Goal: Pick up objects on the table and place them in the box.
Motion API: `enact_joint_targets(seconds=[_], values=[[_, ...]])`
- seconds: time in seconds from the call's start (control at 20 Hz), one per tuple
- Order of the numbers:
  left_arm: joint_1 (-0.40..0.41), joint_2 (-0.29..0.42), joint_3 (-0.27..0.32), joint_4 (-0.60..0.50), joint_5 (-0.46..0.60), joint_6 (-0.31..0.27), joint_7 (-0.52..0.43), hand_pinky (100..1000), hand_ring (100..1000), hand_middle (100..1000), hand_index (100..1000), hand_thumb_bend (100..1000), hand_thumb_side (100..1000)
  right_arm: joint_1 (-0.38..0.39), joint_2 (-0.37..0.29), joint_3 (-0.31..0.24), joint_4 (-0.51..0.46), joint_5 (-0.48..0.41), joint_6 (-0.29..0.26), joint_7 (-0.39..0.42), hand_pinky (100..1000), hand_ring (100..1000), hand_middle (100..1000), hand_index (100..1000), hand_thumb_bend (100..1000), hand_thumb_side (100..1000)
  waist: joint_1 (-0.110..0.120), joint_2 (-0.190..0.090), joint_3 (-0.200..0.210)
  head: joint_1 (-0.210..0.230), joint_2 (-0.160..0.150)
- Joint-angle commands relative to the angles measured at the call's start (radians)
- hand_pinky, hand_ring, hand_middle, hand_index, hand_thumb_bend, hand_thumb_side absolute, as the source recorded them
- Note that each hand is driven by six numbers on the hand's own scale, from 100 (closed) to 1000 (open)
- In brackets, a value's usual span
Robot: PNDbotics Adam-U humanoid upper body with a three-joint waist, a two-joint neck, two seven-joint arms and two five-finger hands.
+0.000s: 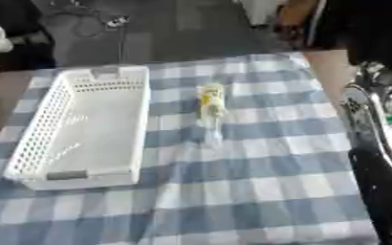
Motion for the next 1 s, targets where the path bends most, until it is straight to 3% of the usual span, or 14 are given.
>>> enact_joint_targets(seconds=[0.05, 0.25, 0.35, 0.45, 0.5, 0.55, 0.7, 0.8, 1.0], values=[[-0.009, 0.009, 0.015, -0.011, -0.01, 0.02, -0.024, 725, 618, 851, 805, 175, 1000, -0.009, -0.01, -0.003, -0.011, 0.003, 0.009, 0.005, 298, 379, 479, 616, 100, 839, -0.002, -0.012, 0.001, 0.018, 0.001], [-0.013, 0.009, 0.021, -0.011, -0.03, 0.02, -0.02, 703, 610, 845, 799, 176, 1000, -0.008, -0.012, -0.002, -0.011, 0.011, 0.021, 0.008, 298, 395, 485, 628, 100, 833, -0.003, -0.012, 0.003, 0.029, 0.001], [-0.013, 0.01, 0.021, -0.011, -0.036, 0.021, -0.016, 701, 608, 844, 798, 175, 1000, -0.003, -0.019, -0.006, -0.011, 0.044, 0.055, 0.011, 303, 452, 523, 672, 100, 902, -0.004, -0.012, 0.008, 0.031, 0.001], [-0.012, 0.012, 0.02, -0.011, -0.037, 0.024, -0.014, 699, 605, 843, 797, 175, 1000, 0.005, -0.03, -0.016, -0.011, 0.136, 0.14, 0.029, 317, 527, 590, 735, 100, 961, -0.005, -0.012, 0.013, 0.033, 0.001], [-0.012, 0.012, 0.018, -0.011, -0.037, 0.028, -0.015, 699, 606, 842, 797, 175, 1000, 0.008, -0.036, -0.017, -0.011, 0.197, 0.196, 0.048, 314, 513, 577, 724, 100, 951, -0.006, -0.013, 0.015, 0.03, 0.001], [-0.011, 0.013, 0.017, -0.011, -0.037, 0.031, -0.015, 697, 604, 843, 798, 174, 1000, 0.008, -0.037, -0.017, -0.01, 0.25, 0.241, 0.065, 334, 581, 650, 784, 100, 1000, -0.007, -0.013, 0.017, 0.026, 0.001], [-0.008, 0.013, 0.013, -0.011, -0.039, 0.045, -0.024, 695, 600, 841, 799, 174, 1000, -0.01, -0.072, 0.005, 0.007, 0.44, 0.398, 0.177, 354, 607, 693, 816, 100, 1000, -0.013, -0.019, 0.025, -0.021, 0.001], [-0.008, 0.013, 0.01, -0.011, -0.043, 0.054, -0.034, 694, 599, 839, 798, 176, 1000, -0.04, -0.088, 0.025, 0.051, 0.533, 0.45, 0.236, 373, 622, 712, 830, 100, 1000, -0.014, -0.021, 0.032, -0.052, 0.001], [-0.007, 0.011, 0.005, -0.011, -0.049, 0.062, -0.047, 693, 597, 838, 796, 173, 1000, -0.132, -0.111, 0.073, 0.199, 0.691, 0.476, 0.324, 454, 671, 733, 854, 100, 1000, -0.017, -0.024, 0.041, -0.103, 0.001]])
